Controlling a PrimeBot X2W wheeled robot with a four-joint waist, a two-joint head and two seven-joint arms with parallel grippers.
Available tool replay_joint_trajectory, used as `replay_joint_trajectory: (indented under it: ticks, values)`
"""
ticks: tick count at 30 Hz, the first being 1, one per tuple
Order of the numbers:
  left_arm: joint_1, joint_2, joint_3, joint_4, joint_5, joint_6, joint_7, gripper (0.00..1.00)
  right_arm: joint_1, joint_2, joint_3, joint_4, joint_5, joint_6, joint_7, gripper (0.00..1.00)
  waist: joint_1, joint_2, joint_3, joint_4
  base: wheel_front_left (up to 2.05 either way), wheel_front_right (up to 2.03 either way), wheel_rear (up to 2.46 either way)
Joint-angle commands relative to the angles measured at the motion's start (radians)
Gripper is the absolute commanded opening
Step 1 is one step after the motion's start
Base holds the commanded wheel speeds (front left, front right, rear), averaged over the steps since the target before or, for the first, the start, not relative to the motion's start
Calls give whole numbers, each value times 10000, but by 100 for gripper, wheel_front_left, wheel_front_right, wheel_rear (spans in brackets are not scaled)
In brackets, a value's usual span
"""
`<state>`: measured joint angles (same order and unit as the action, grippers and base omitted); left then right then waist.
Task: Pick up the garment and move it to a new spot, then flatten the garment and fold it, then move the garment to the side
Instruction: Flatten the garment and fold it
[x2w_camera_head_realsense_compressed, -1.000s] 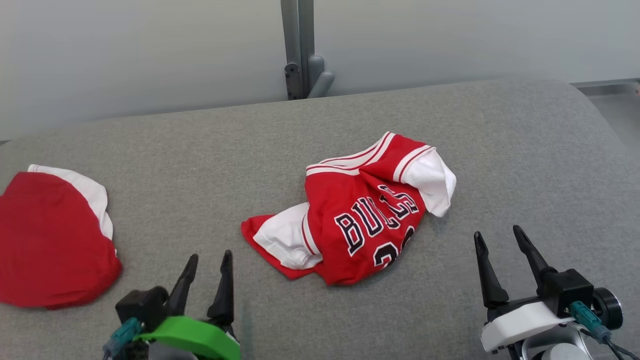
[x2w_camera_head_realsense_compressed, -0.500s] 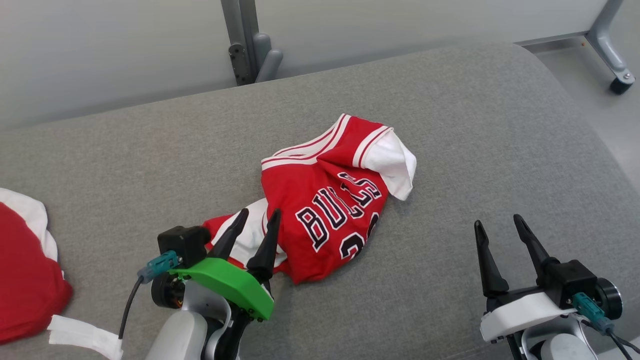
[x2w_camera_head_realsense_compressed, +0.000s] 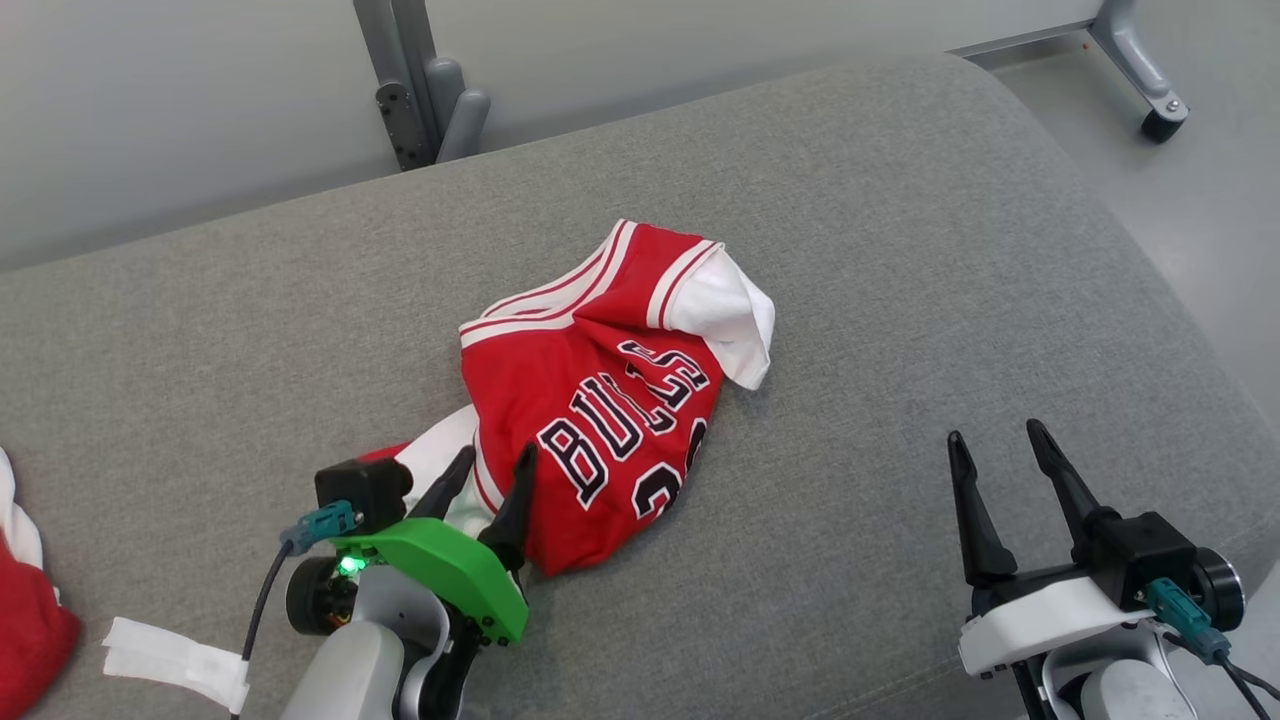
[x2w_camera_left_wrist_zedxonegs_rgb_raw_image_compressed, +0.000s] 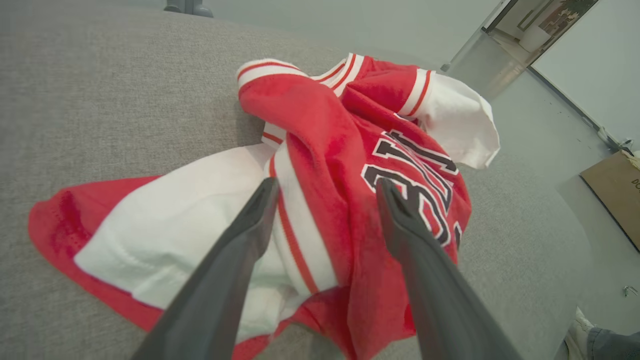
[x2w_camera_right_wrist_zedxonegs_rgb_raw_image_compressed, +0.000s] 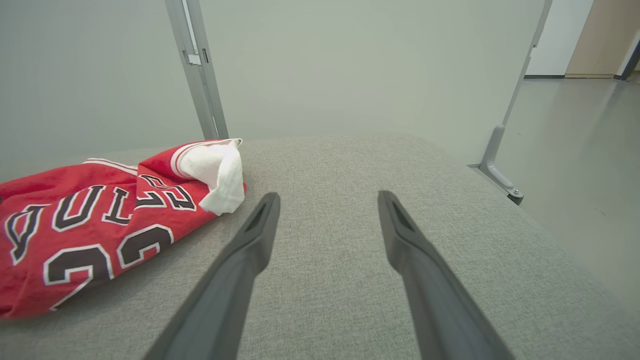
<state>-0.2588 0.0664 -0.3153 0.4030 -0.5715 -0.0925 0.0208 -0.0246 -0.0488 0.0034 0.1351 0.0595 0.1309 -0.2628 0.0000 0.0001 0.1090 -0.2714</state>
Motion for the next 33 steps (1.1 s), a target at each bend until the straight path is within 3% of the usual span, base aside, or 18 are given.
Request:
replay_joint_trajectory:
  ticks: [1, 2, 3, 4, 10, 17, 28, 33]
  values:
    - [-167, 68, 48, 149, -32, 30, -18, 93, -61, -30, -9, -22, 66, -3, -31, 100, 0, -1, 15, -56, 0, 0, 0]
    - [-206, 65, 51, 246, -65, 18, -19, 47, -76, -30, -3, -15, 75, -3, -31, 100, 0, -1, 16, -78, 0, 0, 0]
    - [-255, 70, 47, 366, -87, -2, -34, 18, -88, -30, 5, -10, 86, -3, -31, 100, 0, -1, 15, -99, 0, 0, 0]
    - [-286, 100, 8, 466, -76, -38, -30, 0, -96, -30, 10, -5, 94, -3, -31, 100, 0, -1, 10, -122, 0, 0, 0]
    - [-366, 190, -145, 484, -135, -186, -360, 0, -18, -30, -38, 6, 96, -3, -31, 100, 0, -1, -78, -194, 0, 0, 0]
    - [-326, 750, -271, -1167, 155, -164, -251, 0, 160, -30, -109, 9, 109, -3, -31, 100, 0, -1, -220, -124, 0, 0, 0]
    - [71, 2144, -138, -5742, -105, 15, 1800, 0, 240, -32, -130, 26, 230, -3, -31, 100, 0, -1, -371, -49, 0, 0, 0]
    - [-570, 3039, 179, -6520, -177, -111, 2556, 0, 26, -29, -21, -29, 394, -3, -31, 100, 0, -1, -150, -103, 0, 0, 0]
